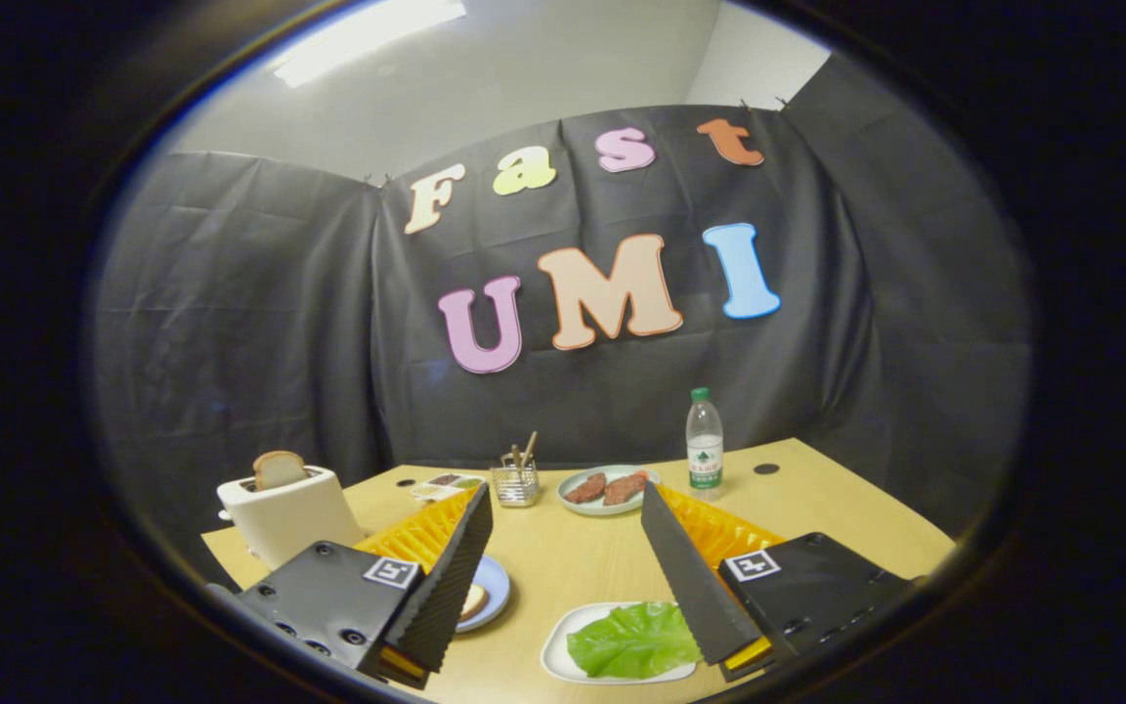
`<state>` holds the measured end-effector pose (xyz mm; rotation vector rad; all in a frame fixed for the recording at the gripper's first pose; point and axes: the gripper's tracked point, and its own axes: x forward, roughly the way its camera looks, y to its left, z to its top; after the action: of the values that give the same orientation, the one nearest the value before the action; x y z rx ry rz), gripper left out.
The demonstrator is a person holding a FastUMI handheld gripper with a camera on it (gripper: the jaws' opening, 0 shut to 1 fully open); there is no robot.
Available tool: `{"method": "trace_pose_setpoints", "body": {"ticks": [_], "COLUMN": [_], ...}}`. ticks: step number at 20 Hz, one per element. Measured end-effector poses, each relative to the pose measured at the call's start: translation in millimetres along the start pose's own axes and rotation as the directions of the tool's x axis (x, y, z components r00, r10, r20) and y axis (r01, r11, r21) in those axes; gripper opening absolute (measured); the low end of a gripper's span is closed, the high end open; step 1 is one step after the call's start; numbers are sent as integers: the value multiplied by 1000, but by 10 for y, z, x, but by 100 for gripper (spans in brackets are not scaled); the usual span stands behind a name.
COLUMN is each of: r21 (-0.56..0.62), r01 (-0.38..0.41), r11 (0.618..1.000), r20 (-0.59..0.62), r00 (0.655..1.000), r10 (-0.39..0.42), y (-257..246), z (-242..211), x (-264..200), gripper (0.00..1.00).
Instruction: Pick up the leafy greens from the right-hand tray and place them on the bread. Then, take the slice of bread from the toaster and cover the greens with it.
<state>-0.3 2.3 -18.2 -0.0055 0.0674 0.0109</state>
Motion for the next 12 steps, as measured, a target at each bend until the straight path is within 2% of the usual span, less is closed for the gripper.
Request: {"method": "trace_pose_setpoints", "body": {"ticks": [6,12], "r21": [-21,56], "r01": [71,120], "r11": [997,991], "r20": [-118,-244], "r00": [990,964], "r10": [-73,-103], "y": [-253,-526], "z": [-332,-723], "x": [116,294], "gripper": [97,97]}}
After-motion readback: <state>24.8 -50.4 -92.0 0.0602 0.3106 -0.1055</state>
